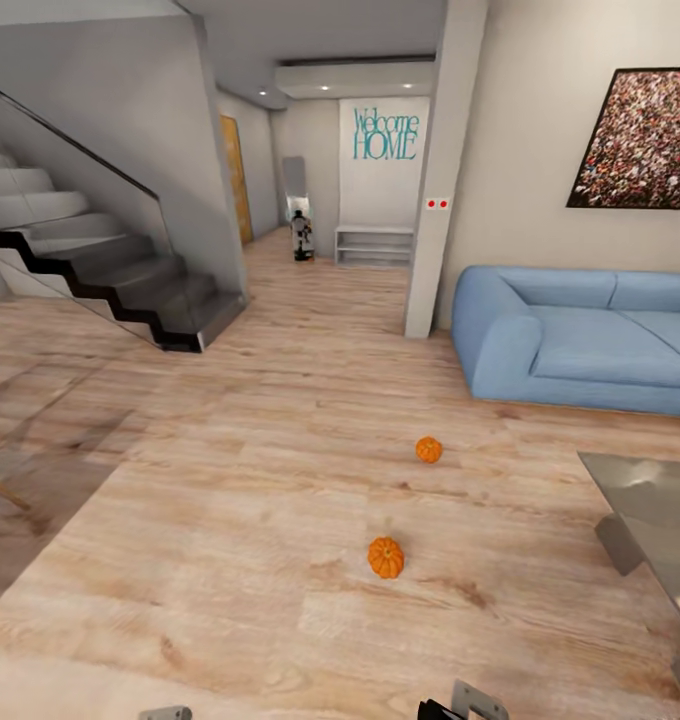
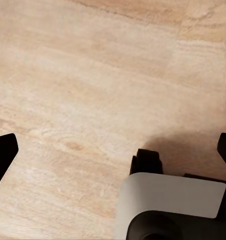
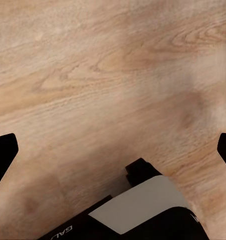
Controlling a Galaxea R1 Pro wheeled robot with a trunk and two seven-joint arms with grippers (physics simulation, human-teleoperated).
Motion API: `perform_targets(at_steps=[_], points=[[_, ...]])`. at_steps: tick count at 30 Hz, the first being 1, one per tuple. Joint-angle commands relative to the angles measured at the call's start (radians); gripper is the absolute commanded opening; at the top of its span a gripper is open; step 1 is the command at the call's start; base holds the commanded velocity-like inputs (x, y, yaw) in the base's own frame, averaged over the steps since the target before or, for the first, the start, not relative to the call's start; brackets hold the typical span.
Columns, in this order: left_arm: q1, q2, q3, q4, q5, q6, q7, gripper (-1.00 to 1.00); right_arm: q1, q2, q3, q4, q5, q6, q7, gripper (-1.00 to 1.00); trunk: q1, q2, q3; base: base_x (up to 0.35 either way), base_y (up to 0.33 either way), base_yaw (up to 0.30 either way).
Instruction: Place each of the two pumpkins and all three candles from the living room inside a cabinet in the living room (use any cabinet), then make sure every cabinet is closed, and position the cauldron so it is next to a table in the living room.
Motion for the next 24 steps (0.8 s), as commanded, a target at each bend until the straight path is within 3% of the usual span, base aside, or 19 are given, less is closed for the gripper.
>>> perform_targets(at_steps=[1, 7, 24], points=[[0.000, 0.000, 0.000, 0.000, 0.000, 0.000, 0.000, 1.00, 0.000, 0.000, 0.000, 0.000, 0.000, 0.000, 0.000, 1.00, 0.000, 0.000, 0.000, 0.291, -0.131, -0.282], [0.000, 0.000, 0.000, 0.000, 0.000, 0.000, 0.000, 1.00, 0.000, 0.000, 0.001, 0.000, 0.002, 0.000, 0.000, 1.00, 0.000, 0.000, 0.000, 0.265, -0.218, -0.204], [0.000, 0.000, 0.000, 0.000, 0.000, 0.000, 0.000, 1.00, 0.000, 0.001, 0.006, -0.001, 0.007, 0.000, 0.000, 1.00, 0.000, 0.000, 0.000, 0.259, -0.219, -0.006]])
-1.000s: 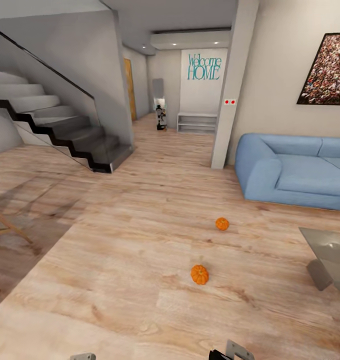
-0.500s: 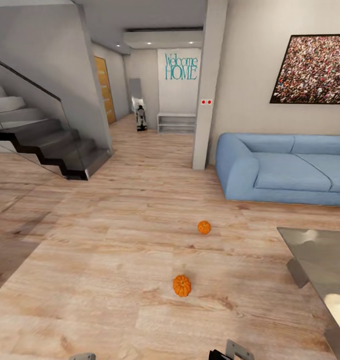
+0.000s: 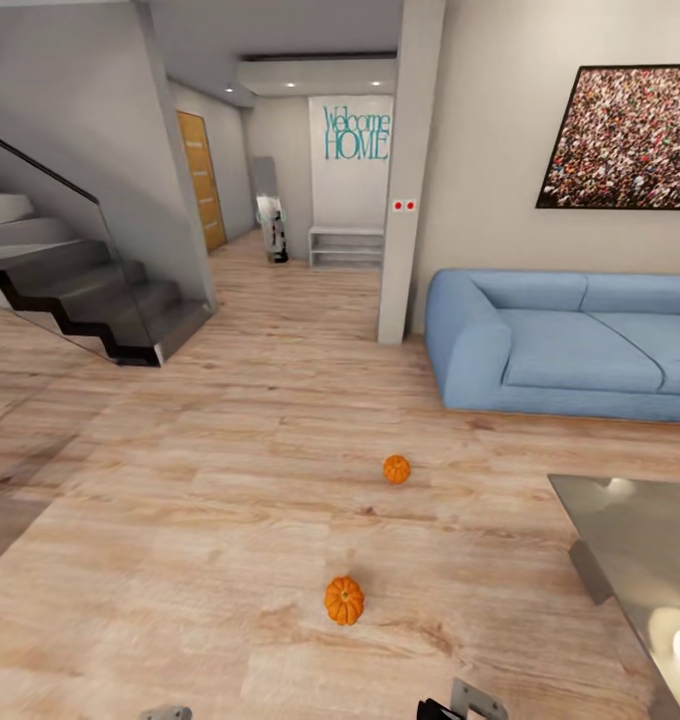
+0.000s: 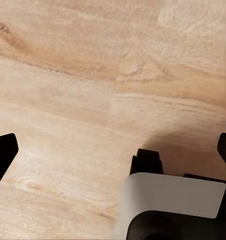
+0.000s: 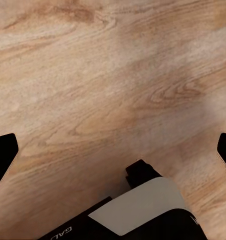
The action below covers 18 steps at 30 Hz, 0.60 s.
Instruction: Place each of the two pumpkins and all three candles from the living room inside a cabinet in the living room (use any cabinet), then make sure every cabinet is closed, and position the cauldron so it is next to a table in the living room.
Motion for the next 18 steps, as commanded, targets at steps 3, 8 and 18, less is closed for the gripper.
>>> perform_targets(at_steps=[3, 8, 18], points=[[0.000, 0.000, 0.000, 0.000, 0.000, 0.000, 0.000, 1.00, 0.000, 0.000, 0.000, 0.000, 0.001, 0.000, 0.000, 1.00, 0.000, 0.000, 0.000, 0.265, -0.195, 0.000], [0.000, 0.000, 0.000, 0.000, 0.000, 0.000, 0.000, 1.00, 0.000, 0.000, 0.000, 0.000, 0.002, 0.000, 0.000, 1.00, 0.000, 0.000, 0.000, 0.262, -0.225, 0.000], [0.000, 0.000, 0.000, 0.000, 0.000, 0.000, 0.000, 1.00, 0.000, 0.000, 0.000, 0.001, 0.002, 0.000, 0.000, 1.00, 0.000, 0.000, 0.000, 0.250, -0.247, 0.000]])
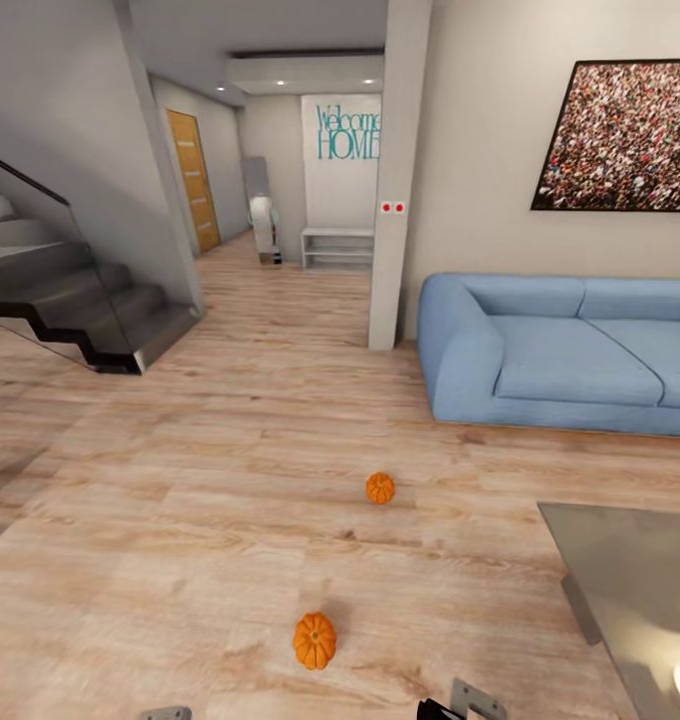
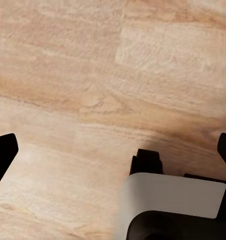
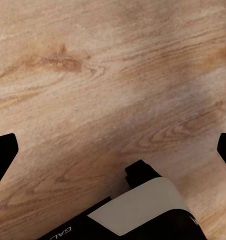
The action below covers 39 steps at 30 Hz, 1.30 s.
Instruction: Place each of the two pumpkins and all three candles from the living room inside a cabinet in the living room (use any cabinet), then make sure every cabinet is closed, and position the cauldron so it is next to a table in the living room.
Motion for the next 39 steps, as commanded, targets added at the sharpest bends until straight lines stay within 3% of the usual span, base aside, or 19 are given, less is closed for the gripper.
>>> perform_targets(at_steps=[1, 39], points=[[0.000, 0.000, 0.000, 0.000, 0.000, 0.000, 0.000, 1.00, 0.000, 0.000, 0.000, 0.000, 0.000, 0.000, 0.000, 1.00, 0.000, 0.000, 0.000, 0.248, -0.227, 0.000], [0.000, 0.000, 0.000, 0.000, 0.000, 0.000, 0.000, 1.00, 0.000, 0.000, 0.001, 0.000, 0.002, 0.000, 0.000, 1.00, 0.000, 0.000, 0.000, 0.252, -0.148, 0.000]])
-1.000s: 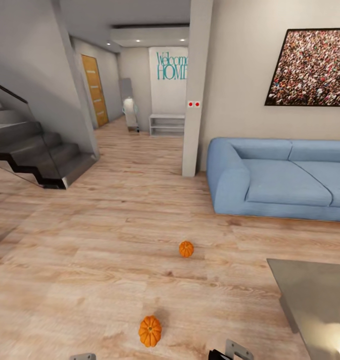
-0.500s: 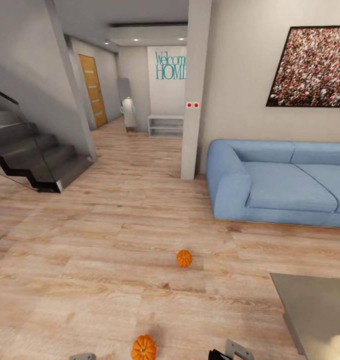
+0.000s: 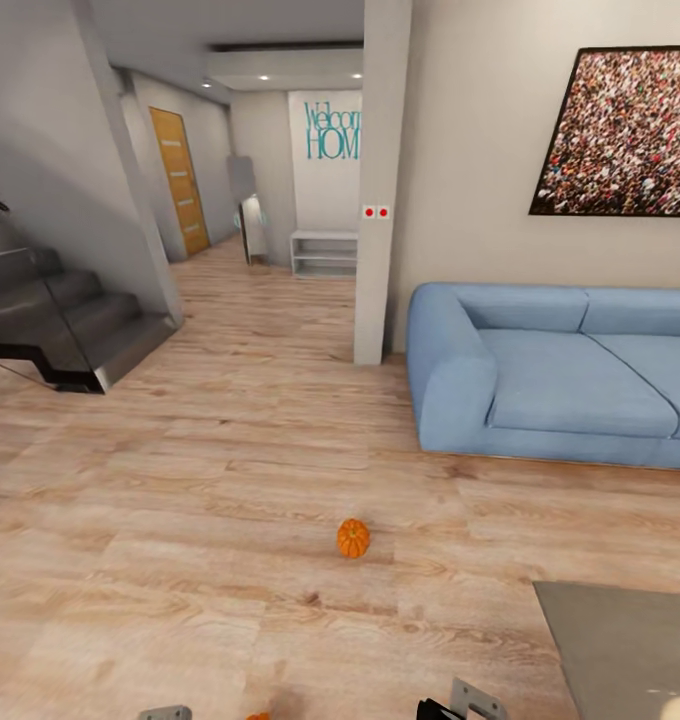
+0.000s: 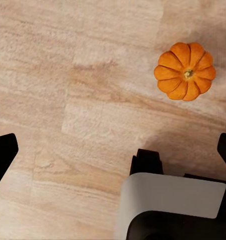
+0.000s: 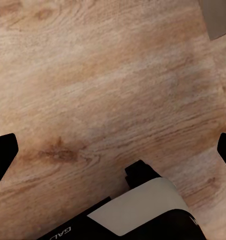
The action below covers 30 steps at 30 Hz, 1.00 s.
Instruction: Place each of the two pumpkins and all three candles from the living room inside a cabinet in the living room (use any cabinet), then make sure every cabinet is closed, and position the cauldron so it is next to a table in the living room.
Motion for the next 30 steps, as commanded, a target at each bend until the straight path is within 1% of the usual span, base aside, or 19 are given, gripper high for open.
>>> perform_targets(at_steps=[1, 13, 30], points=[[0.000, 0.000, 0.000, 0.000, 0.000, 0.000, 0.000, 1.00, 0.000, 0.000, 0.000, 0.000, 0.000, 0.000, 0.000, 1.00, 0.000, 0.000, 0.000, 0.092, -0.048, 0.000], [0.000, 0.000, -0.001, 0.000, 0.000, 0.000, -0.001, 1.00, 0.000, 0.000, 0.002, 0.000, 0.000, 0.000, 0.000, 1.00, 0.000, 0.000, 0.000, 0.068, -0.077, 0.000], [0.001, 0.000, -0.002, 0.000, 0.000, 0.000, -0.001, 1.00, 0.000, 0.000, 0.003, 0.000, 0.002, 0.000, 0.000, 1.00, 0.000, 0.000, 0.000, 0.005, -0.102, 0.000]])
